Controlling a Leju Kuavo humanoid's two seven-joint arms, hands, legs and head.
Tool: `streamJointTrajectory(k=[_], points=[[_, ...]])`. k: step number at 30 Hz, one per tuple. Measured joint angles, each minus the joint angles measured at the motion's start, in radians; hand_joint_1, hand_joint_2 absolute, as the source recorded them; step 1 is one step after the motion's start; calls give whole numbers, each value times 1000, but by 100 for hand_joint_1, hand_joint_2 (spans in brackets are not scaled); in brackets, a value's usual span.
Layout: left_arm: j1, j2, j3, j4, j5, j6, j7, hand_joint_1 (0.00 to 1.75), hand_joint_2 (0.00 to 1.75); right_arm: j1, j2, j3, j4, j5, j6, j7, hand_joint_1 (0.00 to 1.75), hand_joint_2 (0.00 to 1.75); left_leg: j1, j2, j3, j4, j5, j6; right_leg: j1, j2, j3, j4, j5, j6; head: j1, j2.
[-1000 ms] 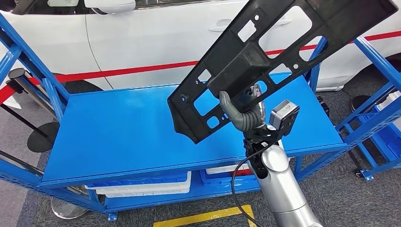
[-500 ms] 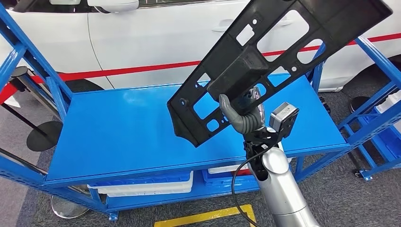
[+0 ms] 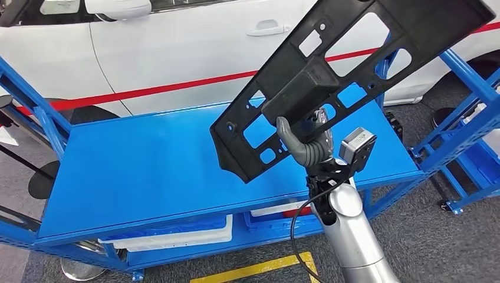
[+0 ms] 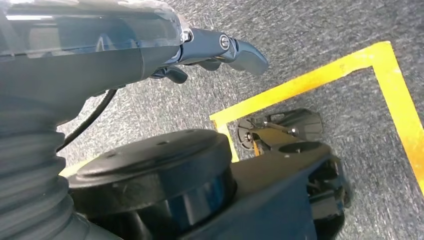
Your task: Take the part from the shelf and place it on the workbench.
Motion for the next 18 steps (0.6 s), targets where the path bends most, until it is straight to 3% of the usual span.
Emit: streamJointTrajectory(k=[1, 3, 5, 6, 7, 9, 11, 12, 16, 18], points=[[0, 0, 0, 0, 1, 0, 0, 0, 175, -1, 2, 0, 0, 0, 0, 0, 168, 175, 1, -5, -17, 39, -24, -2, 0, 5, 2, -1, 0, -6, 0, 0], [-1, 0, 0, 0, 5, -1, 0, 0, 175, -1, 6, 0, 0, 0, 1, 0, 168, 175, 0, -15, -80, 171, -87, -2, 4, 14, 4, -2, -2, -15, -1, 0], [-5, 0, 1, 0, 8, -2, -1, 0, 175, 0, 8, 0, 1, 0, 1, 0, 168, 175, -2, -19, -133, 270, -113, 2, 12, 24, 5, -1, -4, -20, -1, 0], [-6, 0, 1, 0, 9, -3, -2, 0, 175, 1, 8, 0, 1, 0, 2, 0, 168, 175, -4, -20, -134, 266, -96, 7, 16, 31, 7, -1, -4, -21, -1, 0], [-7, 0, 1, 0, 9, -3, -2, 0, 175, 1, 8, 0, 1, 0, 2, 0, 168, 175, -7, -23, -117, 224, -62, 15, 20, 38, 10, -1, -5, -22, -1, 0], [-4, 1, 1, 0, 8, -3, -1, 0, 175, 0, 10, 0, 1, 0, 2, 0, 168, 175, -14, -41, -59, 89, 10, 38, 26, 53, 16, -1, -6, -22, 0, 0], [-1, 3, 1, 0, 8, -3, -1, 0, 175, 0, 12, 0, 1, 1, 2, 0, 168, 175, -20, -57, -25, 8, 34, 54, 24, 63, 14, -2, -4, -16, -1, 0], [-1, 4, 1, 0, 8, -3, -2, 0, 175, 1, 13, 0, 1, 3, 0, -1, 168, 175, -22, -58, -20, -3, 32, 55, 23, 66, 12, -2, -2, -12, -1, 0], [0, 4, 1, 0, 7, -5, -2, 0, 175, 3, 13, 0, 1, 19, -10, -3, 168, 175, -24, -57, -17, -20, 41, 38, 19, 66, 11, -9, 3, -9, -1, 0], [0, 5, 1, 0, 7, -5, -2, 0, 175, 3, 13, 0, 1, 24, -15, -7, 168, 175, -26, -58, -18, -20, 41, 43, 17, 66, 12, -12, 5, -3, -1, 0]])
